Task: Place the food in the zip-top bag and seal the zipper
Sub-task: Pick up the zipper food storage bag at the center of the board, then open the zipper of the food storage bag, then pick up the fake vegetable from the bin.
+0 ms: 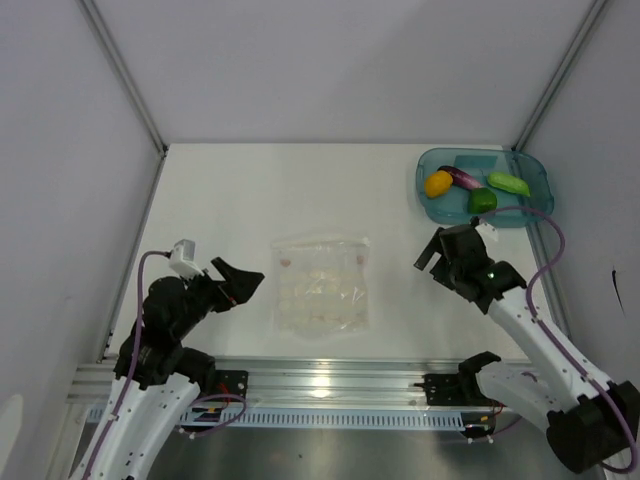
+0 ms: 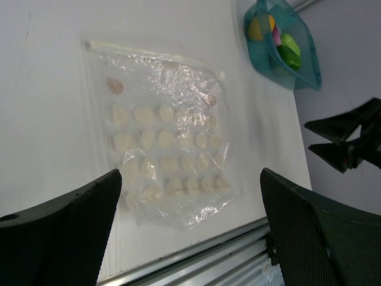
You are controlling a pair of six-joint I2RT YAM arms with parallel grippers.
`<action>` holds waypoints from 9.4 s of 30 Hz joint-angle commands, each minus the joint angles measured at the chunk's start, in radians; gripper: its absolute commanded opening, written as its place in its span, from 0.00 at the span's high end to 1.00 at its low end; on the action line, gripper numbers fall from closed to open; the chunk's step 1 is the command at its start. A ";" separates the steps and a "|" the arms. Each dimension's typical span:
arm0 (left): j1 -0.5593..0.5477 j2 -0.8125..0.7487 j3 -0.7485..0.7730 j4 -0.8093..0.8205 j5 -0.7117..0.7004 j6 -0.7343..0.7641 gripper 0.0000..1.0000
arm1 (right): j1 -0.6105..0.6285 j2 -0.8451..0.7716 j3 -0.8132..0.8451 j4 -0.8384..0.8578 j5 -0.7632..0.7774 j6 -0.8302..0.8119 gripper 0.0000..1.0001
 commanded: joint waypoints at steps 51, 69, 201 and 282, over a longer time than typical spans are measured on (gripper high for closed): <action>-0.033 0.313 0.029 0.501 0.484 0.027 0.01 | -0.016 1.253 1.029 0.077 -1.092 -0.939 0.09; -0.033 0.333 0.034 0.461 0.483 0.047 0.15 | 0.110 1.304 0.951 -0.005 -1.241 -1.050 0.41; -0.164 0.679 0.428 0.130 0.348 0.145 0.99 | 0.464 0.696 0.709 0.087 -0.388 -0.554 0.93; -0.151 1.021 0.539 0.280 0.471 0.130 0.99 | -0.565 1.316 1.172 0.011 -0.106 -0.861 0.01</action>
